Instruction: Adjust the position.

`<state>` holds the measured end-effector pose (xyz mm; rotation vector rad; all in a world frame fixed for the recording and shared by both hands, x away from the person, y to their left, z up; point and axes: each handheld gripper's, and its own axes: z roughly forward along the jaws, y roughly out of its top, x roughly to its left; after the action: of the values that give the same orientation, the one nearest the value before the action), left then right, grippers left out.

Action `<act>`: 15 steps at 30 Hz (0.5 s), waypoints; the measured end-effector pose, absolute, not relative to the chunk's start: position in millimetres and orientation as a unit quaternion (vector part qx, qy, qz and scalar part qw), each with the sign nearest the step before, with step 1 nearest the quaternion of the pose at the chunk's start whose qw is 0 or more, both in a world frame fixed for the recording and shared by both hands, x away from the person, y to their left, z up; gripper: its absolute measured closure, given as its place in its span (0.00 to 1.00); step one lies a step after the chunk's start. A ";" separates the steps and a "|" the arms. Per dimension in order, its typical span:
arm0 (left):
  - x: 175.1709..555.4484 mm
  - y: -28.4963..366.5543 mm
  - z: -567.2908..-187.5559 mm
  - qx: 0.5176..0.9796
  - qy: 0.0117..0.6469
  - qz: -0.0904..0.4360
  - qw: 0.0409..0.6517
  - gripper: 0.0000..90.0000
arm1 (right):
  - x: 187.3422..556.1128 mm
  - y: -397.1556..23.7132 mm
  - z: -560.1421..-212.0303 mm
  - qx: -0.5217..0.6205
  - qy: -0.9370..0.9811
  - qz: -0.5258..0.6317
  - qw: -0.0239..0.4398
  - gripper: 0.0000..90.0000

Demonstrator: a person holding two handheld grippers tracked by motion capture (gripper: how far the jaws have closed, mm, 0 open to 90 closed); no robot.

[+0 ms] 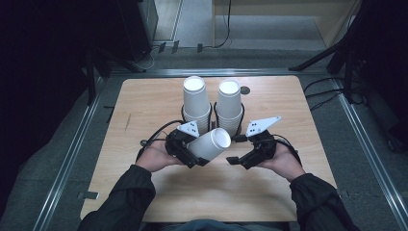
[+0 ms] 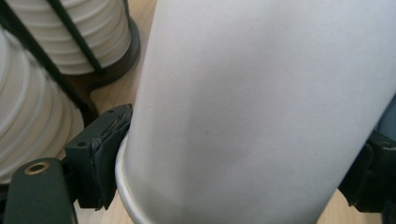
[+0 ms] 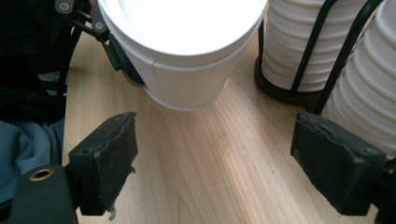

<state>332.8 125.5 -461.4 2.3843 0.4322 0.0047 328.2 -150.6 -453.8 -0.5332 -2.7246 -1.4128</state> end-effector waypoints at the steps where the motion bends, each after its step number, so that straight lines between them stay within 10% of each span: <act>1: 333.1 125.4 -462.2 0.923 0.168 0.002 0.345 0.13 | 328.3 -151.0 -454.4 -0.171 -0.876 -0.452 0.013 0.17; 15: 338.3 110.9 -480.2 0.945 0.152 -0.012 0.290 0.12 | 328.7 -147.8 -460.7 -0.157 -0.886 -0.435 0.008 0.17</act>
<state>338.3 110.9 -480.2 2.5202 0.4065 -0.0332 328.7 -147.8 -460.7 -0.4922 -2.7706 -1.3614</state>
